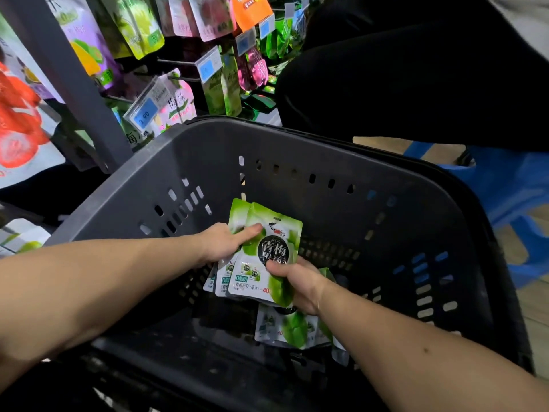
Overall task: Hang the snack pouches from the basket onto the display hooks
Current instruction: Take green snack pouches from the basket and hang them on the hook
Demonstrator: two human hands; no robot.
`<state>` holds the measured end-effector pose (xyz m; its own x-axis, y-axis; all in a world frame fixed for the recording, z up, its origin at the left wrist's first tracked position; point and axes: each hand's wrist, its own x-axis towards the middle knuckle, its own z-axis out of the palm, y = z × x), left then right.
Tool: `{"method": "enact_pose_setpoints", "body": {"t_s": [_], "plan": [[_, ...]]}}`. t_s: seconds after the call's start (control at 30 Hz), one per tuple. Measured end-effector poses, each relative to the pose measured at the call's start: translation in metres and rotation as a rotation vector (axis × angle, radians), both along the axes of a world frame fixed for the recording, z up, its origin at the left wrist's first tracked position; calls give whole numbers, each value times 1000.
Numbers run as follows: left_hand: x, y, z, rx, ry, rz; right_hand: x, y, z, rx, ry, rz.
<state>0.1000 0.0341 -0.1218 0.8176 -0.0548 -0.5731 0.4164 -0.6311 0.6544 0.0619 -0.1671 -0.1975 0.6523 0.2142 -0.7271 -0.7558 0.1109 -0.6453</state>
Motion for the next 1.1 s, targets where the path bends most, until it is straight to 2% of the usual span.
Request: {"method": "enact_pose_setpoints", "body": {"t_s": [0.17,0.3,0.37,0.4,0.53,0.67,0.83,0.97,1.1], "plan": [[-2,2,-5,-7,-46,42,-7,7,14,19,-92,35],[3,1,-7,104,-82,-10,-2,-4,20,130,38,73],[6,0,-10,154,-103,-31,1,-12,13,116,103,62],[6,1,-11,180,-108,-46,3,-15,4,42,109,50],[7,12,-23,262,-78,-106,1,-22,-29,-465,137,77],[9,24,-32,251,-64,-129,-10,-23,-45,-894,128,371],[11,22,-31,269,-74,-117,-14,-9,-63,-1037,139,515],[10,24,-31,263,-58,-108,-9,0,-66,-864,40,797],[10,26,-34,246,-44,-95,-12,8,-70,-942,-15,1056]]}}
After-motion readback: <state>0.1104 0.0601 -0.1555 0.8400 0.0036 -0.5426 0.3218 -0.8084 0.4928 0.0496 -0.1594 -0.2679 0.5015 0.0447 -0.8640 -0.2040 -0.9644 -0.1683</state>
